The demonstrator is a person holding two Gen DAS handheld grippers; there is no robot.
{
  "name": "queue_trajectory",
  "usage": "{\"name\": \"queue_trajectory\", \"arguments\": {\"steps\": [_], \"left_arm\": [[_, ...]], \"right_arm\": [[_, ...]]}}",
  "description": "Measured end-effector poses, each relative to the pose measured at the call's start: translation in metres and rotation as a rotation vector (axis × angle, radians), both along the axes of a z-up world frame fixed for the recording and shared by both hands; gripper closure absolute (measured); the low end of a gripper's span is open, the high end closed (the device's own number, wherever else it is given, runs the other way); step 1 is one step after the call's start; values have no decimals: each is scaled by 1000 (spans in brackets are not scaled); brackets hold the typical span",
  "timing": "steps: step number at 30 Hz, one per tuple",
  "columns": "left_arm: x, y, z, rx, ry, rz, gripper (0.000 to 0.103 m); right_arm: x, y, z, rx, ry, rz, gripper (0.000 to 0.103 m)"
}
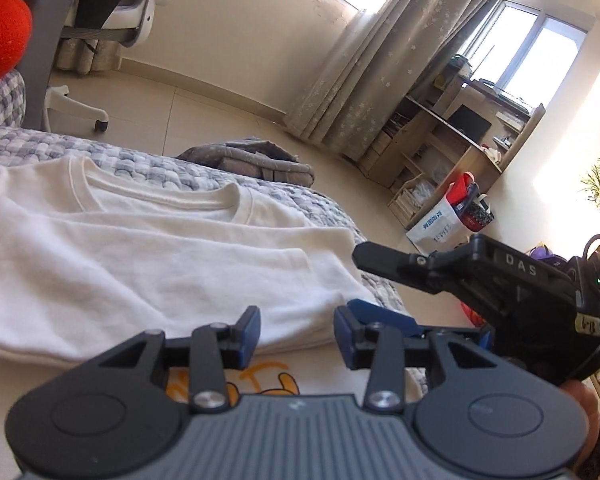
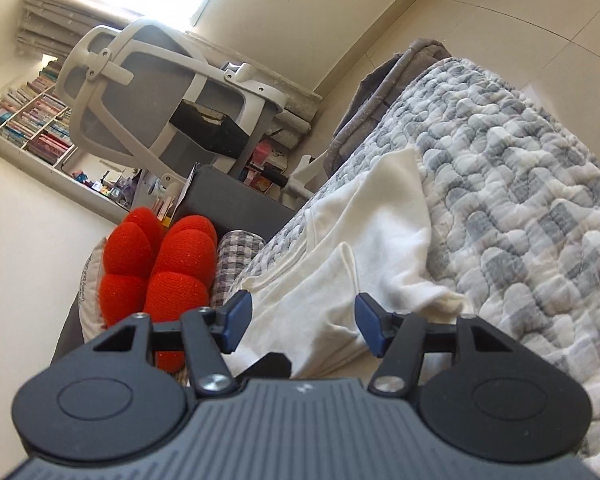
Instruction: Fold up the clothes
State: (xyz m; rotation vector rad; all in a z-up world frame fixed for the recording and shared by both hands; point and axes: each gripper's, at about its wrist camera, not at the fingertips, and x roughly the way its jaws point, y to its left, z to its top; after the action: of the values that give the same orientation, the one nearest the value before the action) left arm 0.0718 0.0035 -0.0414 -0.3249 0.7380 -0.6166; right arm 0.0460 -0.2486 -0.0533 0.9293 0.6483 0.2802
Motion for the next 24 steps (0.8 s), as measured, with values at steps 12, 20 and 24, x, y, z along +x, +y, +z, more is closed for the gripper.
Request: {"name": "queue_trajectory", "arguments": {"steps": [12, 20, 24], "left_arm": [[-2, 77, 33, 186, 23, 321, 62], [-13, 128, 49, 176, -14, 541, 63], [-12, 146, 47, 171, -15, 612, 63]], "right_arm": [[19, 38, 15, -309, -35, 4, 42], [20, 80, 4, -668, -63, 31, 47], [19, 96, 6, -762, -91, 59, 86]]}}
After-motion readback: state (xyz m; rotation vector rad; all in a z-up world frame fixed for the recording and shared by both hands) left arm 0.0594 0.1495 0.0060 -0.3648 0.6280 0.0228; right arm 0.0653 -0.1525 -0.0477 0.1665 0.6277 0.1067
